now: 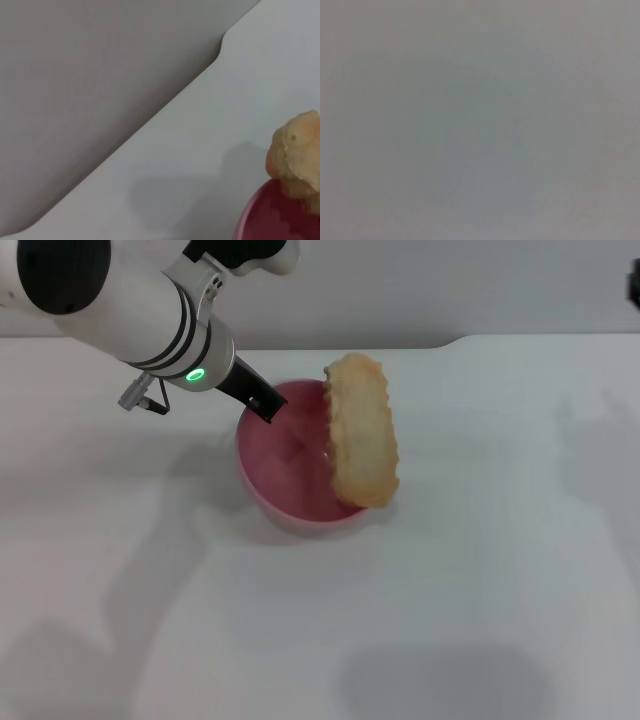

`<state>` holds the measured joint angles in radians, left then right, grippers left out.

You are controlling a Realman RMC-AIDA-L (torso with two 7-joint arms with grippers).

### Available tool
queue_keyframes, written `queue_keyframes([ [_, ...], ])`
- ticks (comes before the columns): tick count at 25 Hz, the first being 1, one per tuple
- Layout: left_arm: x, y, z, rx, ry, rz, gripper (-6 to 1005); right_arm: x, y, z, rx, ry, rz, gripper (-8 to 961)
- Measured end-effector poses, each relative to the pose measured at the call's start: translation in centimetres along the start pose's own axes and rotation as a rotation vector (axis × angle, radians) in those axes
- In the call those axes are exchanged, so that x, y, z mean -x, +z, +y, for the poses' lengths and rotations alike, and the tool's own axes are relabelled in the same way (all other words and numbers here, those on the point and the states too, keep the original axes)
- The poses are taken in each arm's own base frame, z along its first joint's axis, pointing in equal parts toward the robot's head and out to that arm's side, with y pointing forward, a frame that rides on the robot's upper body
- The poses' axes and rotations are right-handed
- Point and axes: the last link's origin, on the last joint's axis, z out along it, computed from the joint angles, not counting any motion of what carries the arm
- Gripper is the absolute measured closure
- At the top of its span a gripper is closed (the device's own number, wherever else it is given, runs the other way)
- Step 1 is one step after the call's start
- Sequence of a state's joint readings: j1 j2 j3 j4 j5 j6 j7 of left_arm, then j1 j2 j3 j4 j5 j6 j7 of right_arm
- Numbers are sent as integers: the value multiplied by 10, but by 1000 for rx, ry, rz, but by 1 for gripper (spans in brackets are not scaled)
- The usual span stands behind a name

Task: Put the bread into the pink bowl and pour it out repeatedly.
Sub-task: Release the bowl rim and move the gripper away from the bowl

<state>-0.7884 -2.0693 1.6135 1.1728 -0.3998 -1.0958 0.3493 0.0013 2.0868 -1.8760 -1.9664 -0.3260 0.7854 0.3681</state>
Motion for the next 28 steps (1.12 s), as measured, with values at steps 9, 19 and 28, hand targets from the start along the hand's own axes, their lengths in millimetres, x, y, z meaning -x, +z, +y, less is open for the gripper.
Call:
queue_keyframes([
  [9, 0, 2, -1, -4, -8, 4, 956, -70, 9, -23, 71, 82, -208, 421],
  [19, 5, 5, 1, 7, -41, -31, 956, -147, 17, -26, 180, 62, -224, 426],
  [28, 5, 4, 5, 22, -70, -73, 956, -149, 6, -26, 88, -12, -357, 426],
])
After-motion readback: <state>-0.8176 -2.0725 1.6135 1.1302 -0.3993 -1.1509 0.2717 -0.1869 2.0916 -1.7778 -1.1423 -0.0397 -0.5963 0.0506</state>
